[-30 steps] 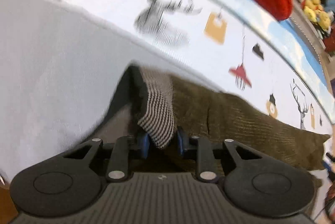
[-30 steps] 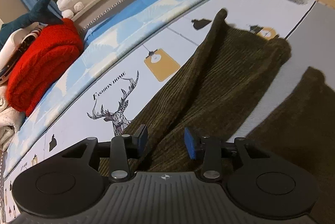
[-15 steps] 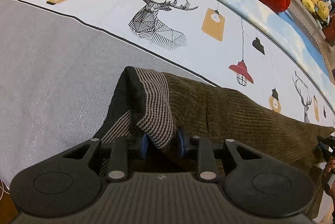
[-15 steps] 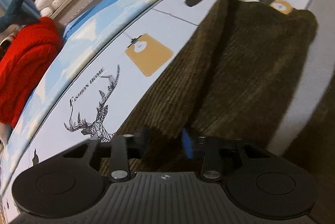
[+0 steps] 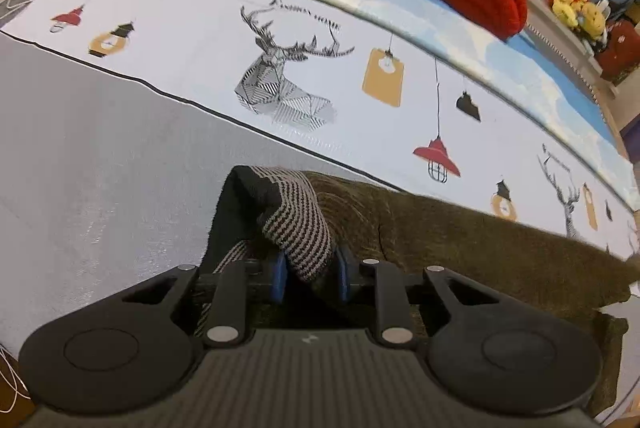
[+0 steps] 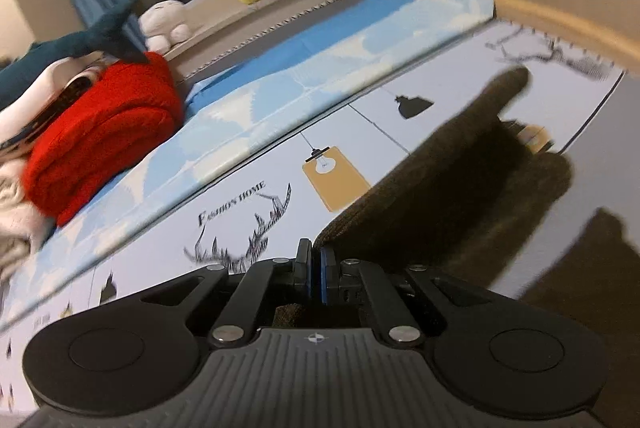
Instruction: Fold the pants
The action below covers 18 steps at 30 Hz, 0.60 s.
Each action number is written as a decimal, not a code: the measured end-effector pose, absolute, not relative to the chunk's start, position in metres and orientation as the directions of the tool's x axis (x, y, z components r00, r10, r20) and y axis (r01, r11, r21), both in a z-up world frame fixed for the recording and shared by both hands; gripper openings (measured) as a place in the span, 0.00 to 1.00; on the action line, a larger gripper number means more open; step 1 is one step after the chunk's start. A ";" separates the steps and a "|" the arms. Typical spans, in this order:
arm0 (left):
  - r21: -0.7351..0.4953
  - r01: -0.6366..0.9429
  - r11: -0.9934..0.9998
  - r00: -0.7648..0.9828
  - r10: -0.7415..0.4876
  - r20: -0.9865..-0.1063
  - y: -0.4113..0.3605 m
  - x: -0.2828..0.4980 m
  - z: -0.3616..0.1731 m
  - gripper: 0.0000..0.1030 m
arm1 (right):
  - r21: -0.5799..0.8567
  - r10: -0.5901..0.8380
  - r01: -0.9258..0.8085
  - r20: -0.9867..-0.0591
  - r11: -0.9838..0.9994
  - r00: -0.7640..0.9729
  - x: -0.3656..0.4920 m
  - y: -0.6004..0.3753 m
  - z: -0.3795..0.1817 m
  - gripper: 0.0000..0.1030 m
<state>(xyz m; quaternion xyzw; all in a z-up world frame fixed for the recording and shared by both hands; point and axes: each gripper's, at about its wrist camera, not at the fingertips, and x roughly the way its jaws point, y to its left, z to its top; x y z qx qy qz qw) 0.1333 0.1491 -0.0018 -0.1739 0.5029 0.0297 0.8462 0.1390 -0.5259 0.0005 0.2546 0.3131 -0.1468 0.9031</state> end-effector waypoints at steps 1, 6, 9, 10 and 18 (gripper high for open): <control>-0.271 -0.226 0.936 0.504 -0.125 -0.855 0.152 0.128 0.002 0.25 | 0.351 -0.108 0.418 -0.643 0.838 0.758 0.125 -0.525 0.006 0.03; -0.288 -0.248 0.925 0.529 -0.120 -0.840 0.173 0.102 0.011 0.23 | 0.364 -0.071 0.441 -0.700 0.820 0.711 0.044 -0.532 0.016 0.03; -0.238 -0.243 0.940 0.492 -0.092 -0.866 0.181 0.094 0.006 0.23 | 0.379 0.005 0.466 -0.780 0.800 0.626 0.005 -0.533 0.001 0.03; -0.218 -0.240 0.946 0.462 -0.086 -0.883 0.182 0.094 0.001 0.23 | 0.384 0.050 0.475 -0.816 0.792 0.576 -0.006 -0.536 -0.010 0.03; -0.146 -0.193 0.970 0.368 -0.067 -0.927 0.175 0.096 -0.017 0.41 | 0.312 0.013 0.625 -0.900 0.716 0.435 -0.048 -0.591 -0.046 0.11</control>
